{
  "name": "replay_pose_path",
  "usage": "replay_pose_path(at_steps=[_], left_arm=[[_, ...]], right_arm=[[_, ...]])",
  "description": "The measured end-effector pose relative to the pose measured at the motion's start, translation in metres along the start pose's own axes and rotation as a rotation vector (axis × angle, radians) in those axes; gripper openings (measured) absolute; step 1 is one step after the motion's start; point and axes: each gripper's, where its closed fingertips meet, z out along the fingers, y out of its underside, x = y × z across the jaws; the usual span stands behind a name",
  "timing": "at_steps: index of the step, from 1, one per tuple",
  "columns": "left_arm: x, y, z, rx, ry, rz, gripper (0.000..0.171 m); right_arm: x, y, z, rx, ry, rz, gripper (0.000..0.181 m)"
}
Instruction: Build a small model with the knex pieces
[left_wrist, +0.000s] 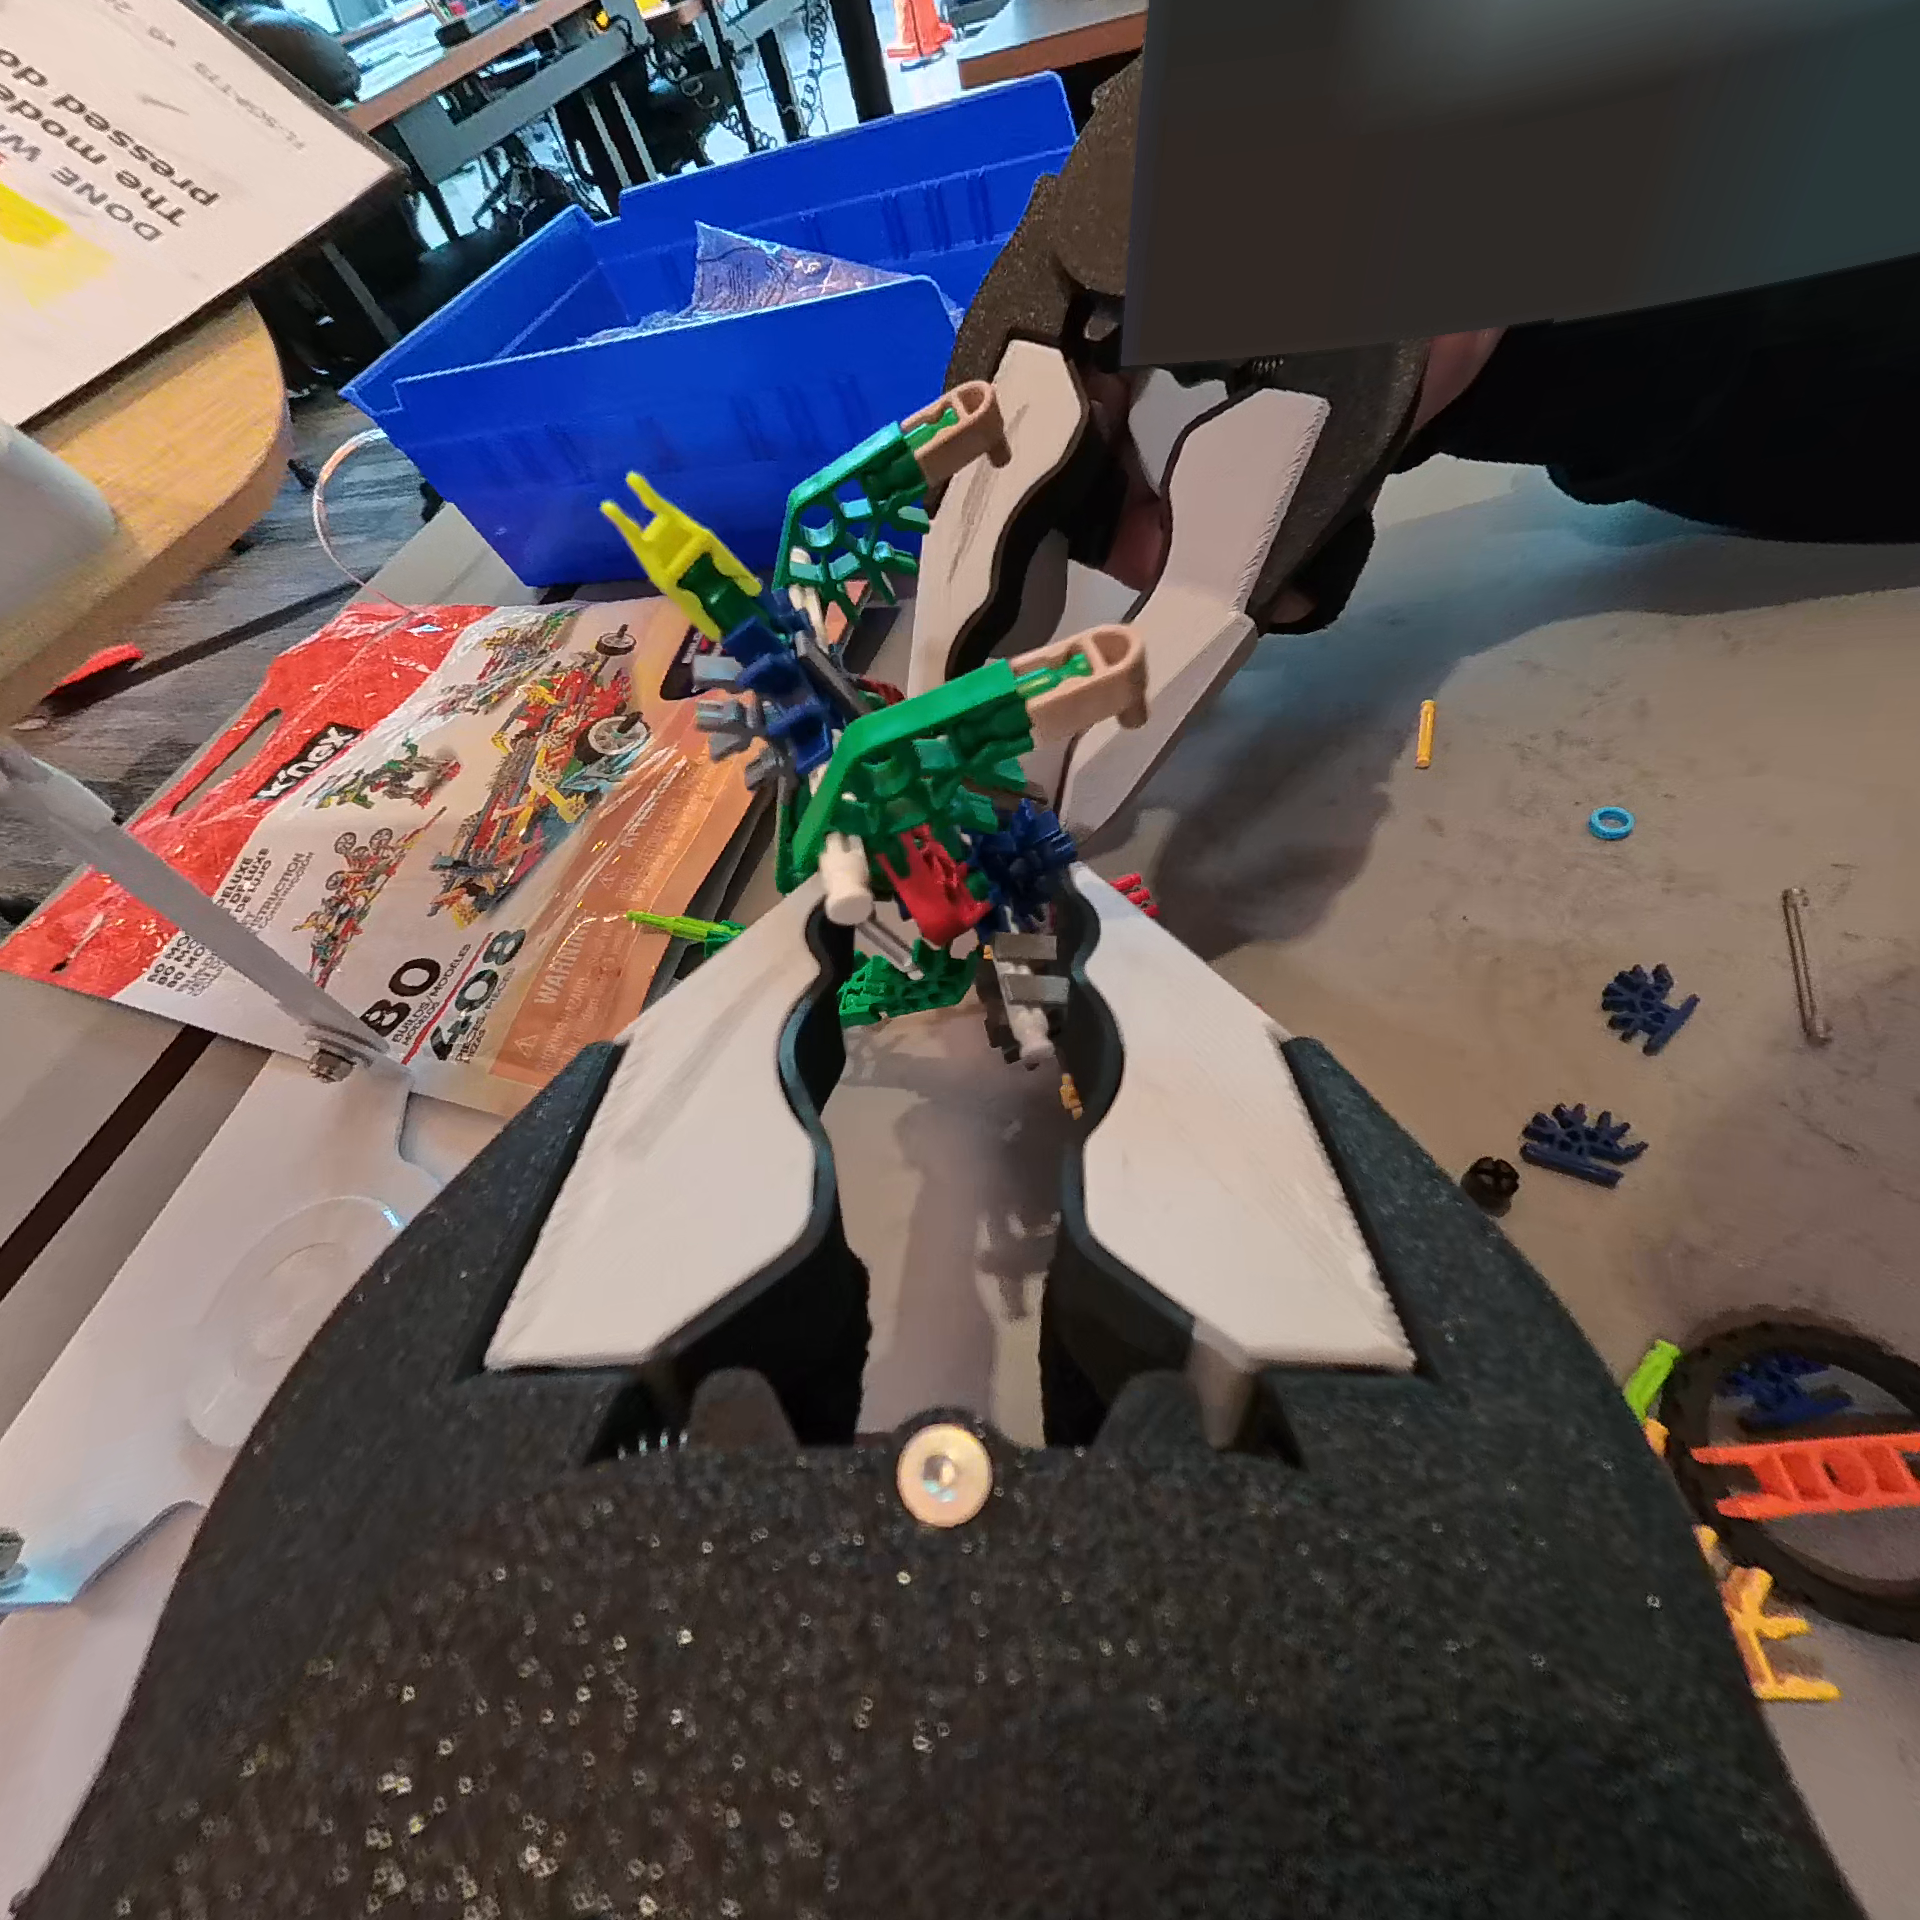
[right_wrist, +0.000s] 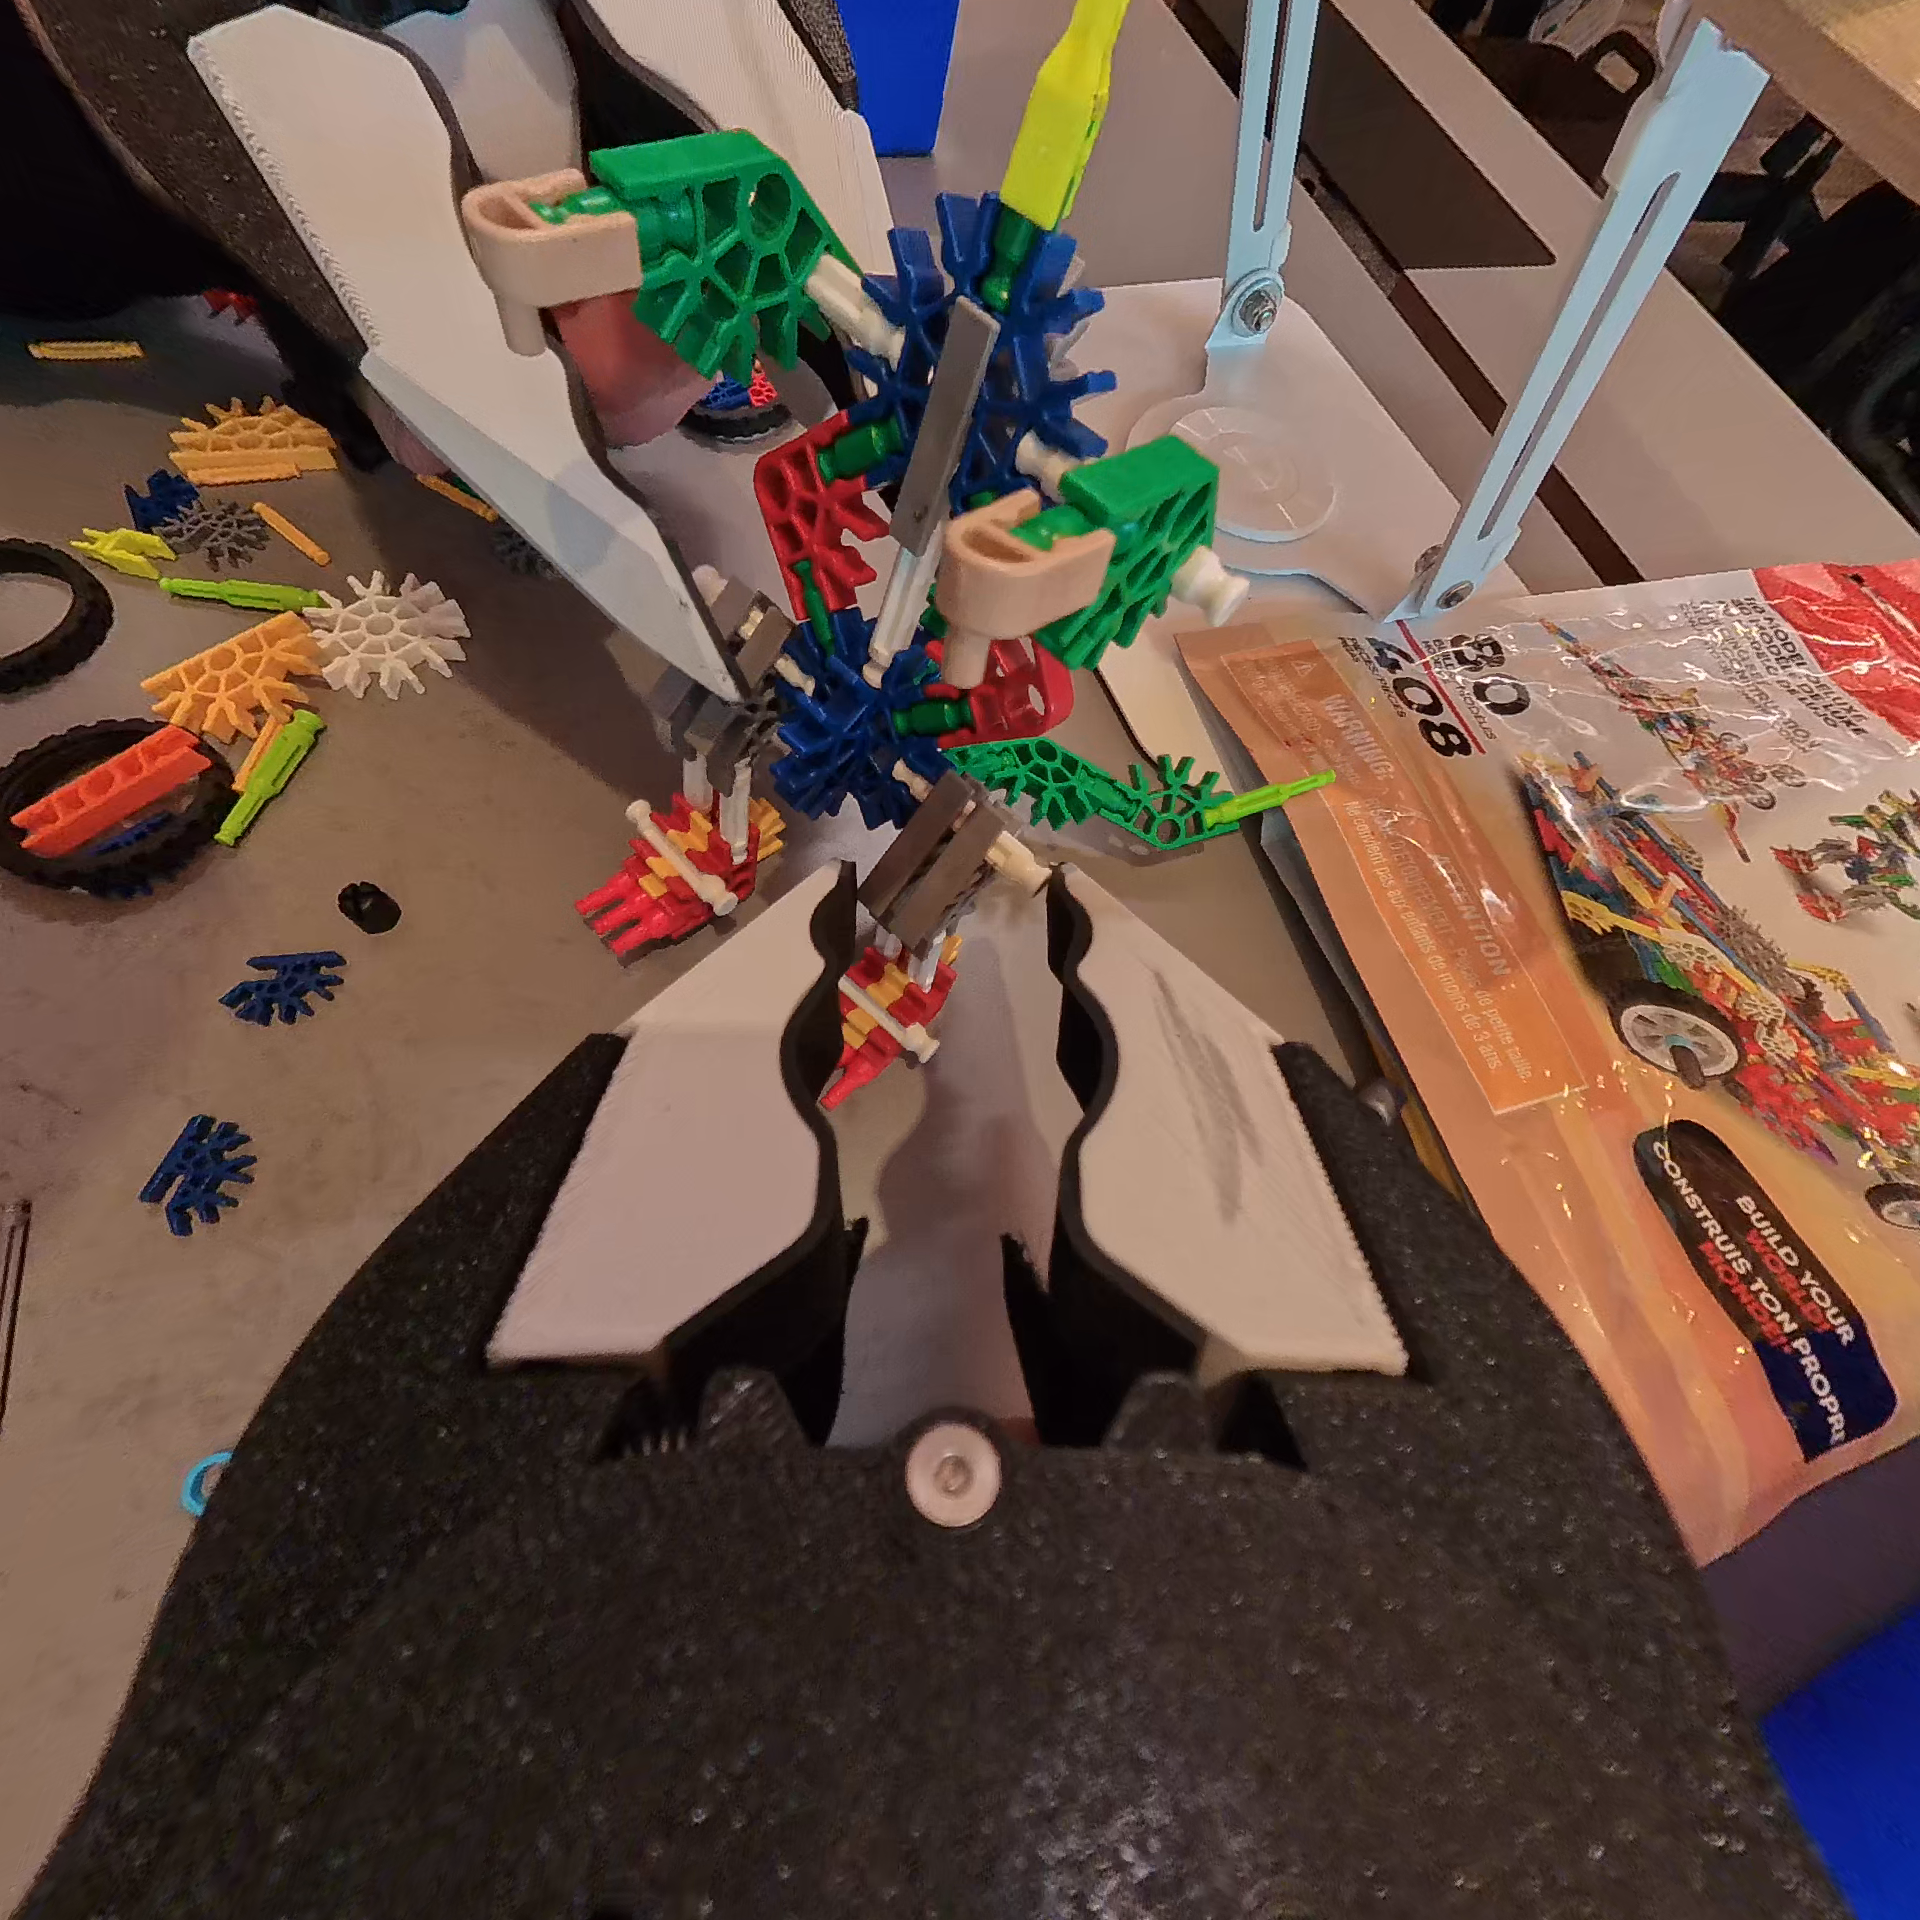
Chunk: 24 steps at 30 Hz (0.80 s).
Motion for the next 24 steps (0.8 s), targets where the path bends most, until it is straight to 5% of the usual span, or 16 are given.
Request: replay_pose_path(at_steps=[24], left_arm=[[-0.003, 0.0023, 0.004, 0.006, -0.026, -0.001, 0.019]], right_arm=[[-0.0034, 0.0005, -0.0014, -0.014, -0.009, -0.019, 0.035]])
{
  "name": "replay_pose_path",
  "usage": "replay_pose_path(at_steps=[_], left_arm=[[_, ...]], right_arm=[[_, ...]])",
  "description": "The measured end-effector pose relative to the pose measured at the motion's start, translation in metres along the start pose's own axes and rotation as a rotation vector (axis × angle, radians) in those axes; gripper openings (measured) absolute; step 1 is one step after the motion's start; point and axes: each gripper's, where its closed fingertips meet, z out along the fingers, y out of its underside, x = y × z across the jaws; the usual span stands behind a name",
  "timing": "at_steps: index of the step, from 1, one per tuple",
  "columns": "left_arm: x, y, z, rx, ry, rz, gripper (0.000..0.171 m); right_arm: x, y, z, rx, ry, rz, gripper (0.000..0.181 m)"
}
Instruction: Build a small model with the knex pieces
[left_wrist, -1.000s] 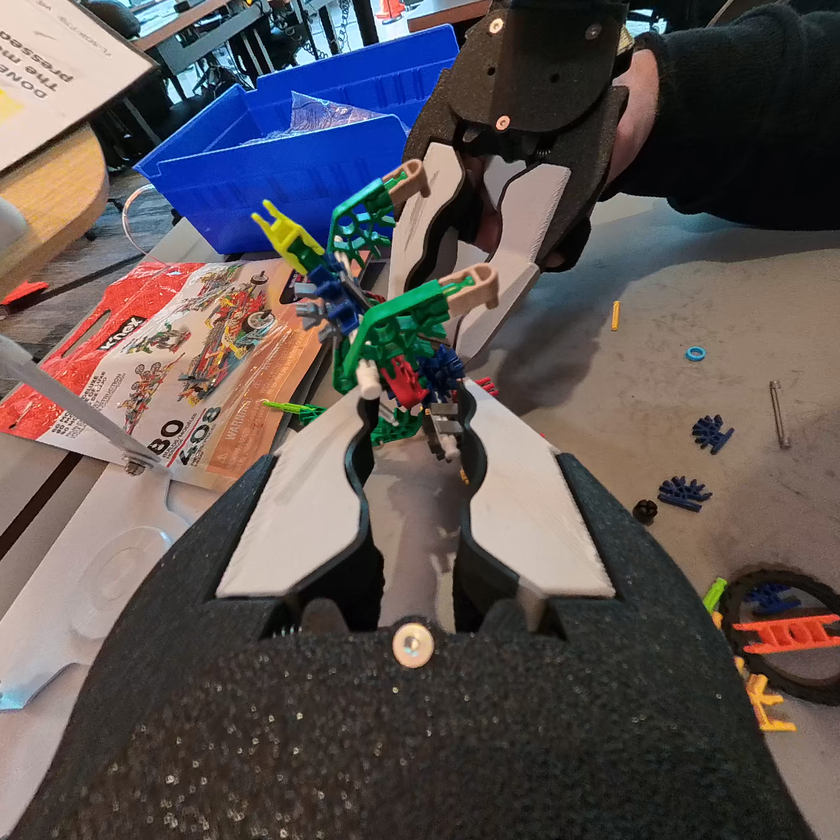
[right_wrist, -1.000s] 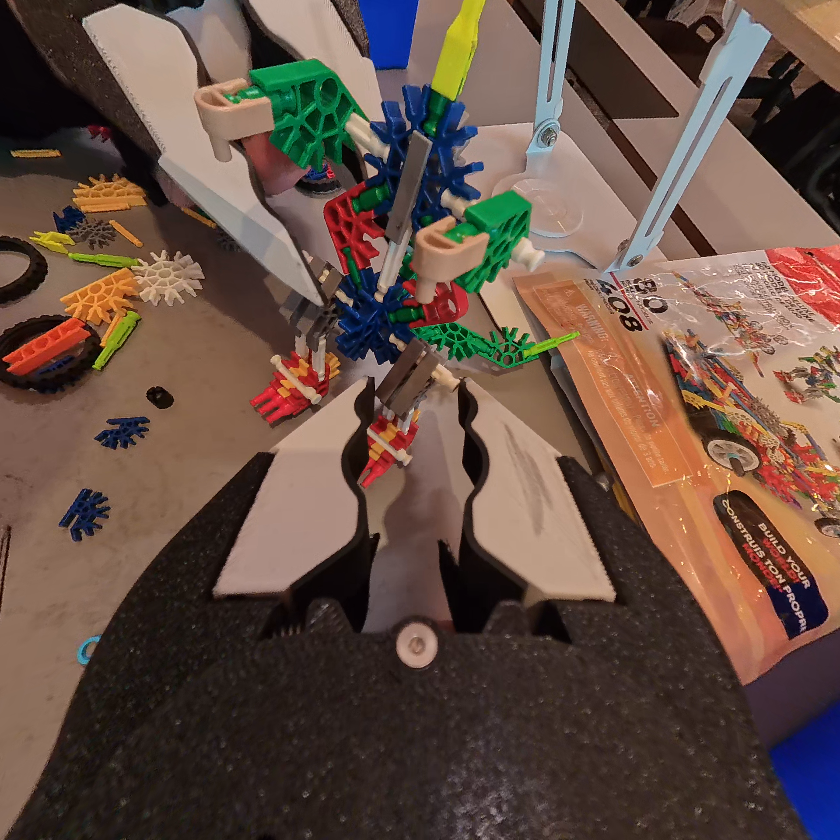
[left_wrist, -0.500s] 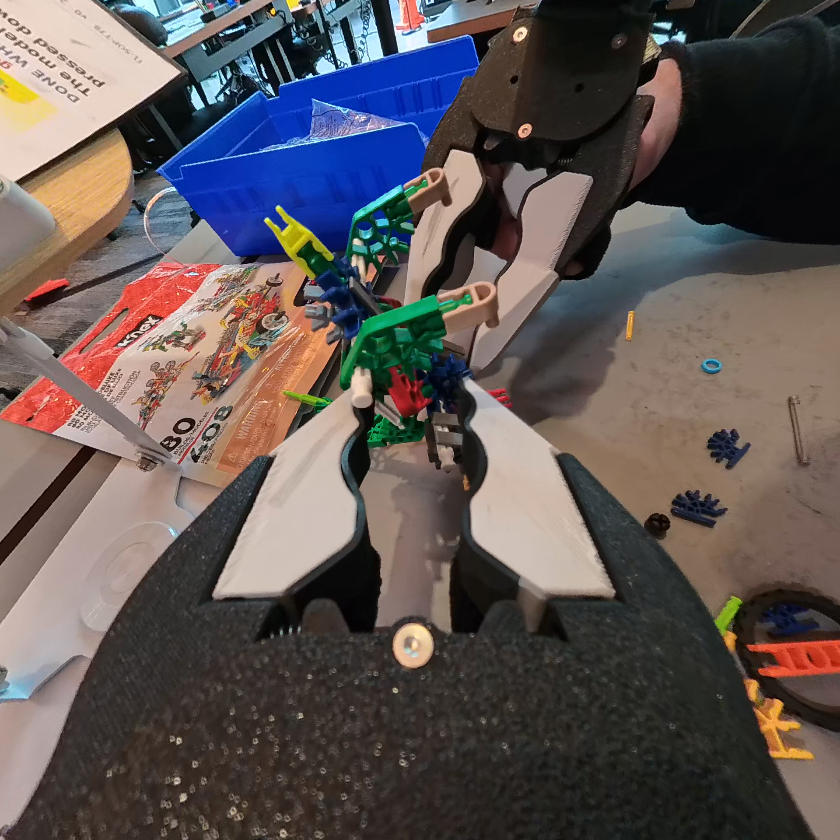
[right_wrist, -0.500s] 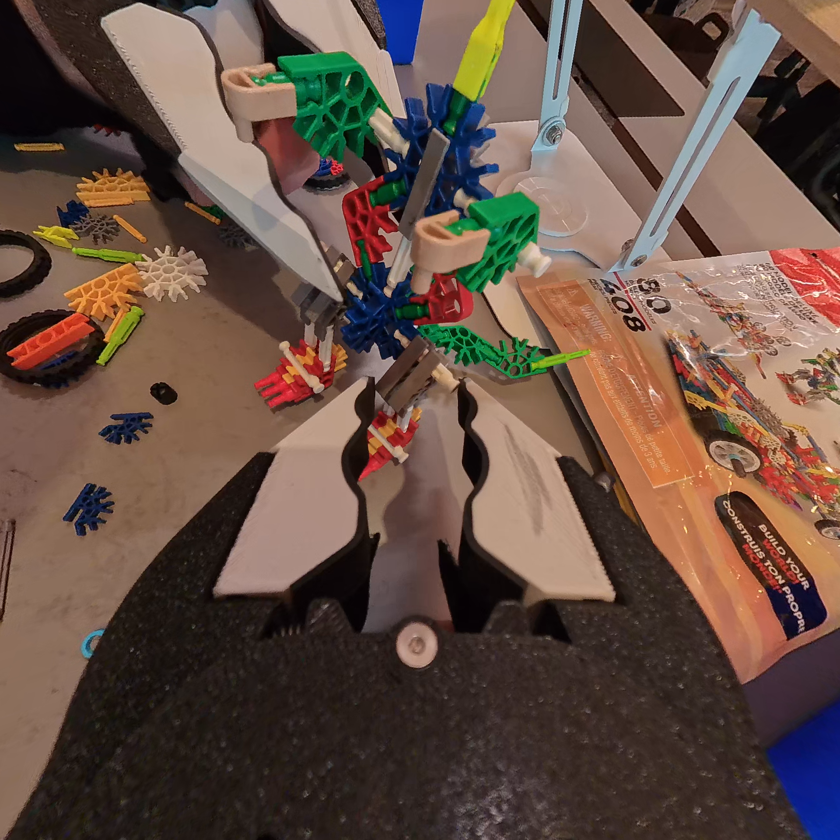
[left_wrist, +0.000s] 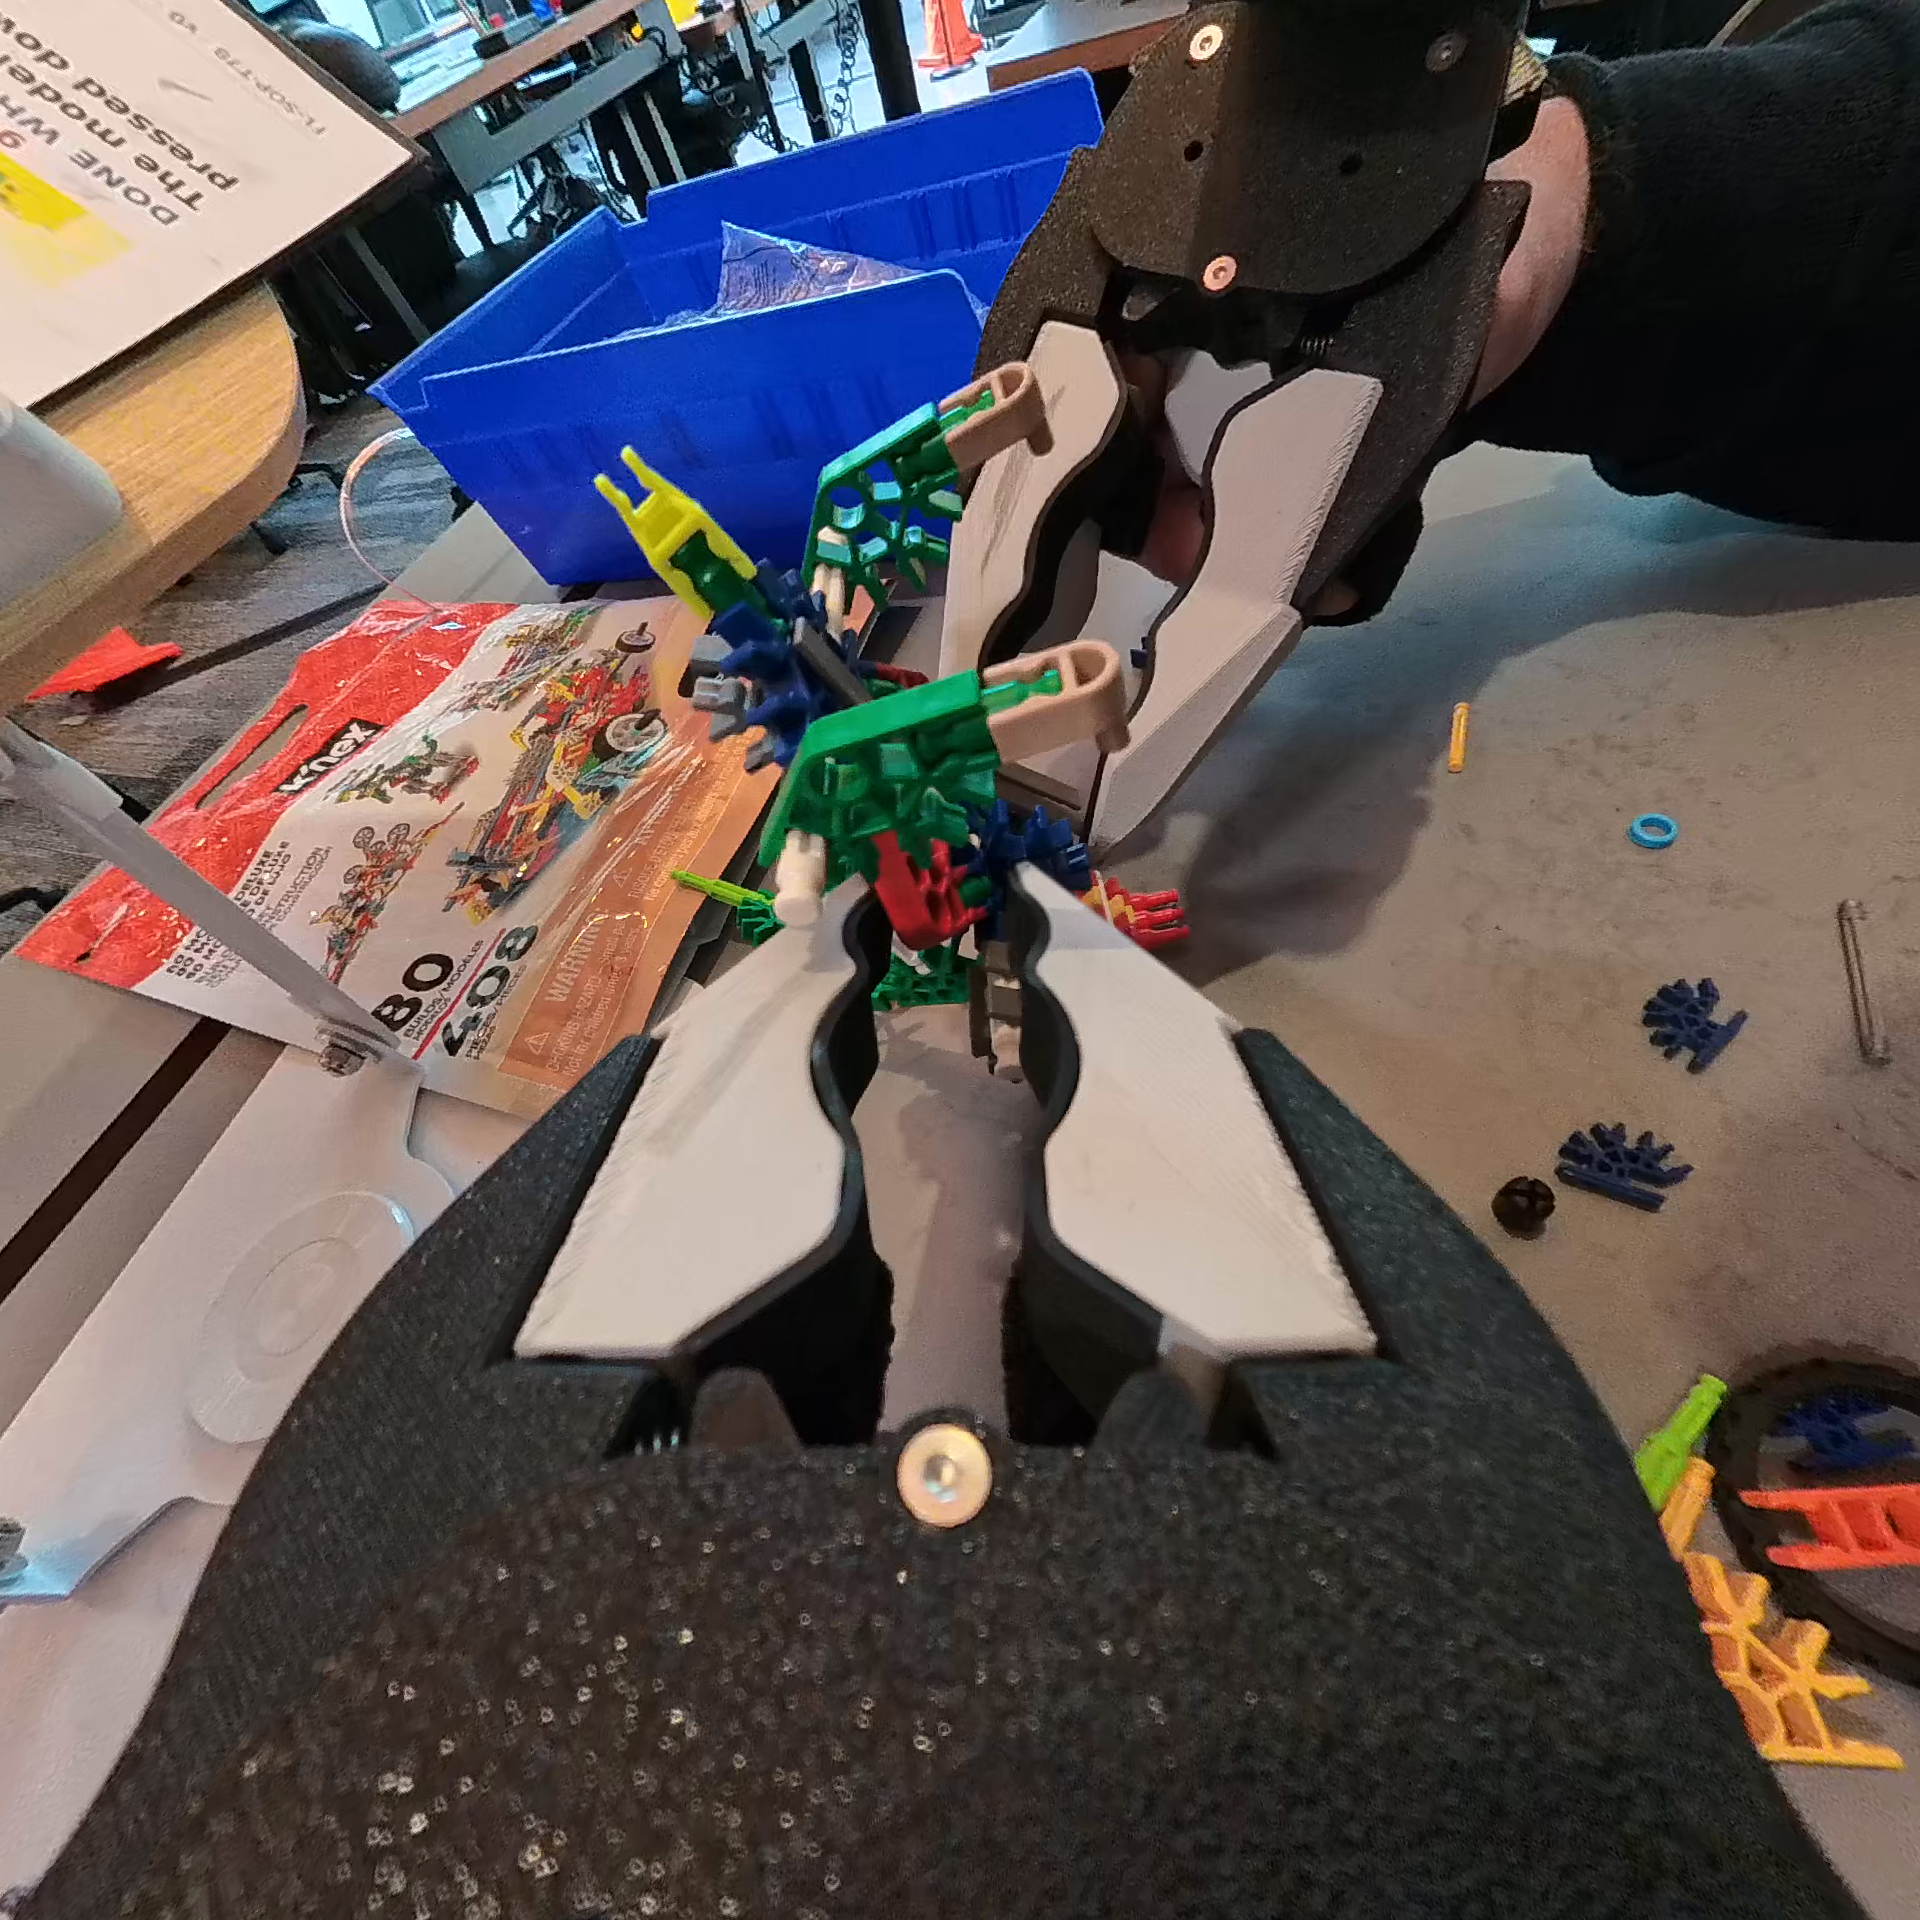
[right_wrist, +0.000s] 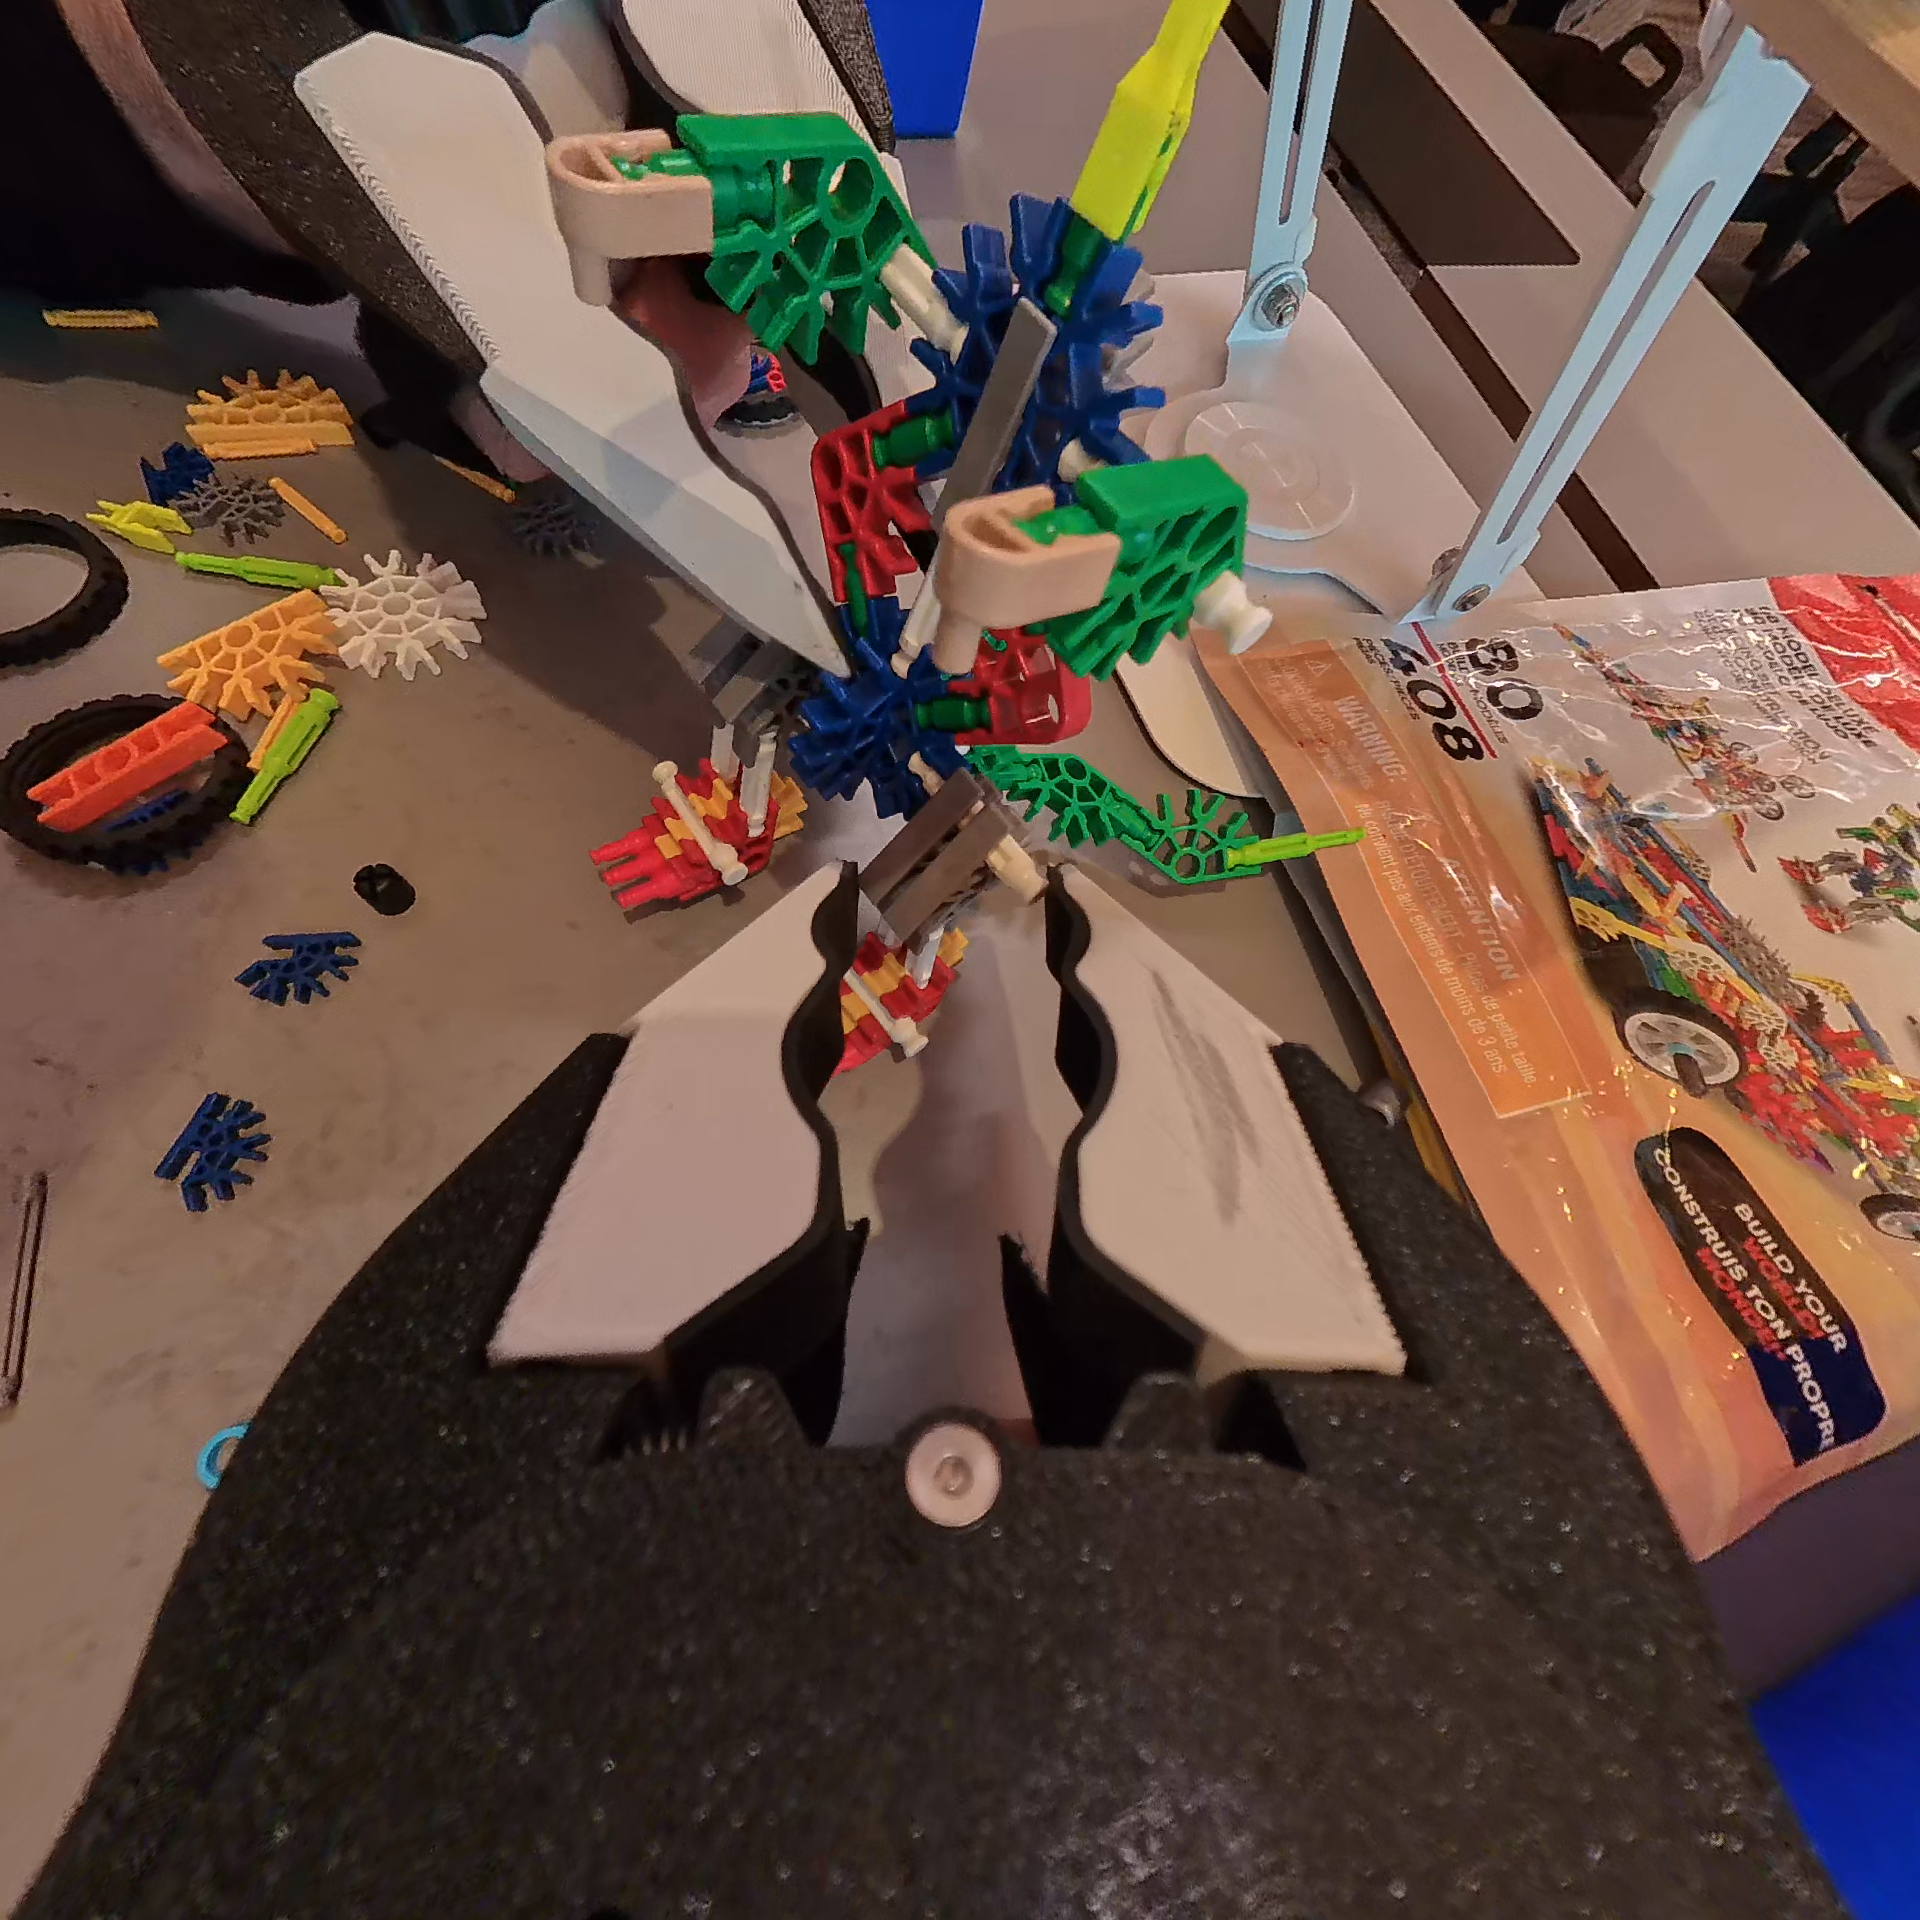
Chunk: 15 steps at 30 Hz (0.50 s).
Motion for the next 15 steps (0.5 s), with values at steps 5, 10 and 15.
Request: replay_pose_path(at_steps=[5, 10, 15], left_arm=[[0.0, -0.0007, 0.0004, 0.0, -0.015, 0.027, 0.018], [0.0018, -0.0012, 0.0008, -0.005, -0.026, 0.071, 0.013], [0.0019, -0.0009, 0.001, -0.002, -0.02, 0.06, 0.013]], right_arm=[[0.0001, 0.0002, -0.0002, -0.001, -0.001, 0.0, 0.035], [0.0007, 0.0003, -0.0002, -0.002, 0.002, 0.001, 0.035], [0.0006, 0.0003, -0.0001, -0.001, 0.003, 0.0, 0.035]])
